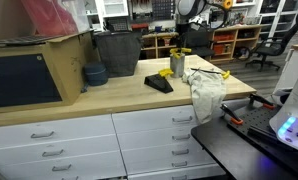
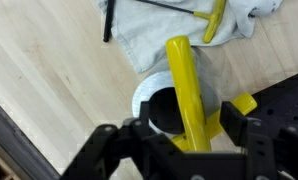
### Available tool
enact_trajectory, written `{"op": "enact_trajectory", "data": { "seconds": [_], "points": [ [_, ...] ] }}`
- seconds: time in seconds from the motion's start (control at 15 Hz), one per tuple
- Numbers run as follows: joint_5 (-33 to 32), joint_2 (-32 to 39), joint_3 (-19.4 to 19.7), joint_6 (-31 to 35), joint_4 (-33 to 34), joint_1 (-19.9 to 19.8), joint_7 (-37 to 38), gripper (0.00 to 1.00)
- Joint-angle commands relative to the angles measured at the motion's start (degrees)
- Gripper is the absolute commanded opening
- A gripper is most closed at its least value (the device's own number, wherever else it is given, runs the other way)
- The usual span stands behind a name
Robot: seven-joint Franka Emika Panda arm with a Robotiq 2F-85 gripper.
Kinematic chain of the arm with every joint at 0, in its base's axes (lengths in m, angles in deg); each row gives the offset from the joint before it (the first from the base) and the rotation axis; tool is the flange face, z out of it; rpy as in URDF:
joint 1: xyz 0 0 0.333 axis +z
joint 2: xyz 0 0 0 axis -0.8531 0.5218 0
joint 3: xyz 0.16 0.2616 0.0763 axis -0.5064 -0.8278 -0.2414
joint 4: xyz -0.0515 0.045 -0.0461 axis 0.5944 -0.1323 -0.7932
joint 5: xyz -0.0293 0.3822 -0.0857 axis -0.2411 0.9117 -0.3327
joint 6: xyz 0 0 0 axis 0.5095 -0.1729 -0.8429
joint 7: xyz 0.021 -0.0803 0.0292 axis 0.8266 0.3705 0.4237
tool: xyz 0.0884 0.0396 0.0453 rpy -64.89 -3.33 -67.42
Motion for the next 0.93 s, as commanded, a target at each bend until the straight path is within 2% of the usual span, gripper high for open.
{"op": "enact_trajectory", "data": {
  "seconds": [0.0,0.27,0.4,0.47,0.67,0.87],
  "points": [
    [1.25,0.01,-0.81,3.01,-1.35,-0.96,-2.58,0.42],
    [3.18,-0.15,-0.81,3.75,-2.13,-1.47,-2.11,0.12],
    [5.54,-1.11,-0.95,2.93,-2.65,-1.81,-1.35,0.01],
    [6.4,-1.95,-0.78,2.2,-3.02,-1.82,-0.2,0.06],
    [8.42,-3.08,-0.21,0.64,-3.29,-1.96,3.54,0.06],
    [8.3,-2.58,1.15,-3.36,-1.54,-1.3,12.95,0.06]
  ]
}}
